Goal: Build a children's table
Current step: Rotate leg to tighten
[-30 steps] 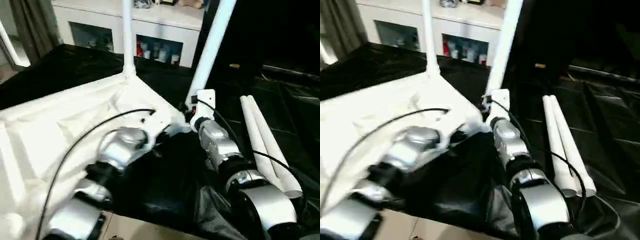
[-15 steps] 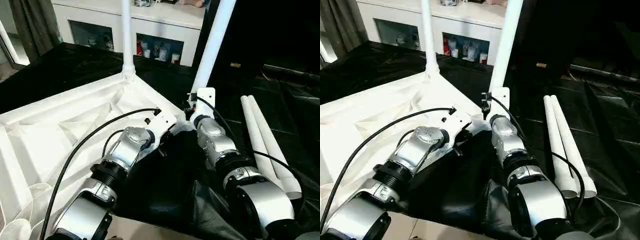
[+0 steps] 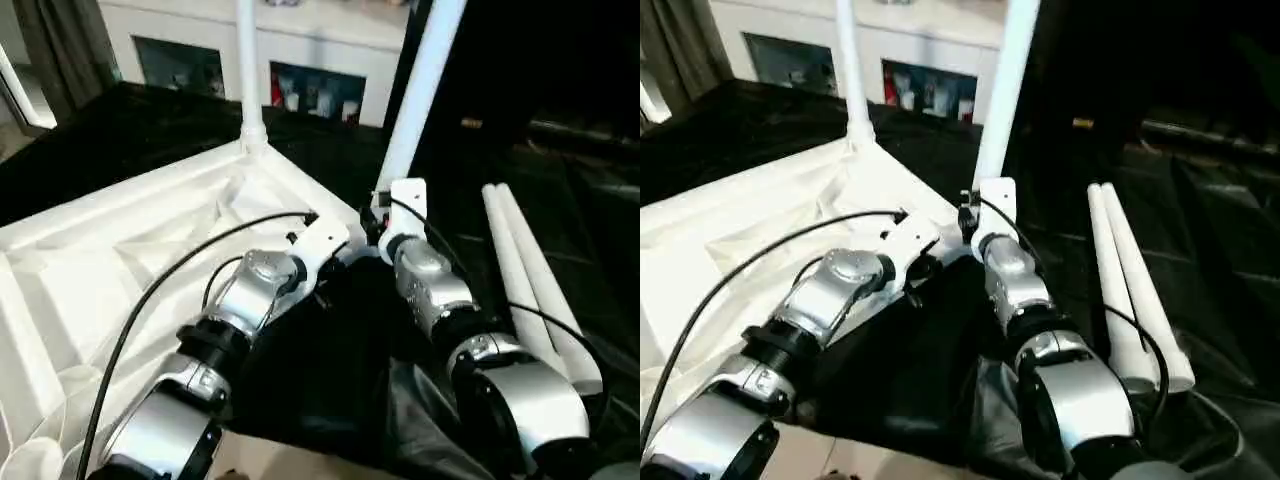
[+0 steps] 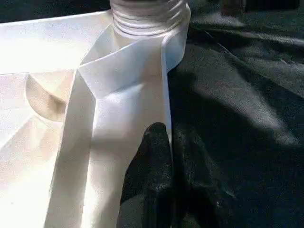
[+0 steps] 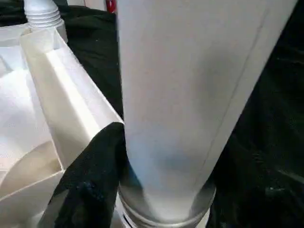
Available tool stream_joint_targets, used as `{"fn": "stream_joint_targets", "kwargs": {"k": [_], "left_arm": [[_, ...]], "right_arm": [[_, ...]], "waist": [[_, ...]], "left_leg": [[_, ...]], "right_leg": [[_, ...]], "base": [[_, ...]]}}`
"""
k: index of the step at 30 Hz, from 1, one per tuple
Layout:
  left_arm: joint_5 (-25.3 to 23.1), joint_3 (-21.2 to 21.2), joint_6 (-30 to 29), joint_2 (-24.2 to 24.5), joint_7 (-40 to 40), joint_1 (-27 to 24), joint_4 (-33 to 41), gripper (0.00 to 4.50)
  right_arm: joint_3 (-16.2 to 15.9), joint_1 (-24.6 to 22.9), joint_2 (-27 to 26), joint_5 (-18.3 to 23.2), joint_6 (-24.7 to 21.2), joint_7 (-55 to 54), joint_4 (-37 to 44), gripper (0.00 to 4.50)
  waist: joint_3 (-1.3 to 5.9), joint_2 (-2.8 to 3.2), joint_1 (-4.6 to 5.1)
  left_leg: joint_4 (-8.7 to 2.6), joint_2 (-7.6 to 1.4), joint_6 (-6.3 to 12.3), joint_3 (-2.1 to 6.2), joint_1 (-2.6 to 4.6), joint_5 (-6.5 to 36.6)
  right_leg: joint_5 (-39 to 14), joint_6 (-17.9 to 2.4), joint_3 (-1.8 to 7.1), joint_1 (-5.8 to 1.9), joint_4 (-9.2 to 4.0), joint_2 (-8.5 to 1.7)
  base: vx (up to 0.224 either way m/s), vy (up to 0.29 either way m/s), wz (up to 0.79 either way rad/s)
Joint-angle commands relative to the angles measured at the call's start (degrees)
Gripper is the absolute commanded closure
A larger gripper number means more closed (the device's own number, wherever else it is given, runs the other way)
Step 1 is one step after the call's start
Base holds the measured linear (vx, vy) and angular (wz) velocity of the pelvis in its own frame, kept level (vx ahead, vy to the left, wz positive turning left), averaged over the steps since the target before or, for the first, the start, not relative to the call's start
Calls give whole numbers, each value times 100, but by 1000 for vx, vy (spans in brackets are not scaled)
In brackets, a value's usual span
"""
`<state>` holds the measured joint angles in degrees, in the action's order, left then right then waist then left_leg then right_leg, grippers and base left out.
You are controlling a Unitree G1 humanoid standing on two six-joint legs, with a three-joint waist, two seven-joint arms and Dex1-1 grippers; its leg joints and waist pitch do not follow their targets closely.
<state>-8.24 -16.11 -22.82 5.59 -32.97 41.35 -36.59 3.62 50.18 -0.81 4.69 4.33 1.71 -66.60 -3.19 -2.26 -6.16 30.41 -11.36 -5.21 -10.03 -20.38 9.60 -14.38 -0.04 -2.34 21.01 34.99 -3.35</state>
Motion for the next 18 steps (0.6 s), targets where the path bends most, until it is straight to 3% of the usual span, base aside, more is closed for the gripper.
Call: {"fn": "stream_joint_targets", "kwargs": {"k": [1,2,5,7,11,15,18], "left_arm": [[-22,-77,113,-69,48,93,-26,450],[-24,-82,122,-62,29,96,-28,450],[-39,-89,186,-42,-10,117,-47,450],[-43,-105,287,-14,-72,134,-51,450],[52,-189,592,153,-557,44,129,450],[487,-160,614,490,-1510,-250,740,450],[781,-214,903,1053,-2434,-540,1335,450]], "right_arm": [[-77,-293,-143,-17,-420,196,-545,136],[-72,-268,-130,-22,-390,220,-527,106],[-92,-221,-85,-47,-230,460,-433,95],[-65,-216,-65,24,-143,741,-329,73],[-225,-347,151,-64,-99,1307,156,50],[-408,-664,592,-9,-502,2016,1095,35],[-528,-1162,1068,406,-1170,3123,2337,35]], "waist": [[178,74,39],[176,82,39],[193,93,45],[234,75,37],[225,64,50],[235,80,51],[278,80,18]], "left_leg": [[-365,-221,-60,73,15,1462],[-352,-214,-34,66,6,1329],[-322,-208,14,51,9,1163],[-261,-193,152,41,-35,652],[-226,-174,419,25,-54,503],[-197,-179,581,29,-58,251],[-113,-158,828,11,-70,-109]], "right_leg": [[-675,-771,286,-53,-502,-456],[-462,-809,274,-70,-480,-449],[-141,-919,268,-91,-451,-441],[803,-1032,248,-150,-348,-415],[1208,-1140,232,-166,-334,-417],[1488,-1260,225,-203,-286,-423],[2357,-1315,229,-246,-201,-372]], "base": [[0,0,0],[0,0,0],[0,0,0],[0,0,0],[0,0,0],[0,0,0],[0,0,0]]}}
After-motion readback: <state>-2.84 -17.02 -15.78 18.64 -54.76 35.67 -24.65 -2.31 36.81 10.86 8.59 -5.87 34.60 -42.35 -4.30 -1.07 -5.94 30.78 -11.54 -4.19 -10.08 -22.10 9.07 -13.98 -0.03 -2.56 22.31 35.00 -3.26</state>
